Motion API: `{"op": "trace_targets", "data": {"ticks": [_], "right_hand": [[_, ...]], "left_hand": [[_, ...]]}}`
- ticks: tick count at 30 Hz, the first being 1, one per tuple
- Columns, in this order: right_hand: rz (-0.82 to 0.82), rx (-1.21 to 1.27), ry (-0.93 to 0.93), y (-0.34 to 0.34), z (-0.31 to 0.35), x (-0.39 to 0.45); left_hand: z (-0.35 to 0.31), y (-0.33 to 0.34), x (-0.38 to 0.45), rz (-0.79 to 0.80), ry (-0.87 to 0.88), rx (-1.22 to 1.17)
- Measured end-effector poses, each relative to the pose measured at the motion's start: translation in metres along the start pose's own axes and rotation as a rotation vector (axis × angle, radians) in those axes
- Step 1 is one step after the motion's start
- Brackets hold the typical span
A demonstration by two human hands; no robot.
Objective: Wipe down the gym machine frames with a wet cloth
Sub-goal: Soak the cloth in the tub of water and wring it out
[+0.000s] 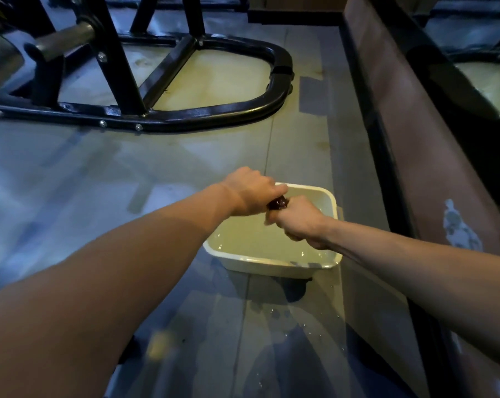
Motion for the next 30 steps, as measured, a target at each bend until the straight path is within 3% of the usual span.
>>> {"op": "trace_targets", "data": {"ticks": [3, 7, 12, 16, 19, 21, 25, 26, 28, 30], "right_hand": [[0.167, 0.356, 0.12, 0.017, -0.005, -0.006], [0.288, 0.531, 0.228, 0.034, -0.007, -0.012], [0.346, 0.449, 0.243, 0.029, -0.008, -0.009], [0.274, 0.221, 0.166, 0.012, 0.002, 0.0], [0.03, -0.155, 0.008, 0.002, 0.01, 0.007], [-0.108, -0.183, 0.012, 0.0, 0.0, 0.013], [-0.535, 0.008, 0.168, -0.033, -0.007, 0.016], [-0.574, 0.119, 0.177, -0.039, -0.005, 0.02], [-0.439, 0.412, 0.171, -0.033, -0.001, 0.036], [-0.276, 0.63, 0.254, -0.022, 0.0, 0.042]], "left_hand": [[0.0, -0.006, 0.0, -0.009, 0.072, 0.079], [0.004, 0.0, -0.009, -0.018, 0.133, 0.156], [0.005, 0.005, -0.01, -0.028, 0.091, 0.151], [0.01, 0.006, -0.005, -0.049, -0.005, 0.057], [0.019, 0.015, -0.004, -0.02, -0.232, -0.118], [0.026, 0.029, -0.007, 0.021, -0.441, -0.314], [0.039, 0.056, -0.011, -0.02, -0.806, -1.212], [0.04, 0.06, -0.009, -0.067, -0.849, -1.375], [0.039, 0.06, -0.004, -0.164, -0.858, -1.491], [0.033, 0.052, 0.001, -0.252, -0.774, -1.332]]}}
Point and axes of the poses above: each hand's wrist, its own x-axis towards the middle knuckle, its own y-axis out of the palm, z = x × y, the point moved 6 cm from there along x, towards the middle knuckle, and after that the axes turned 1 degree about y, right-handed, at the moved point
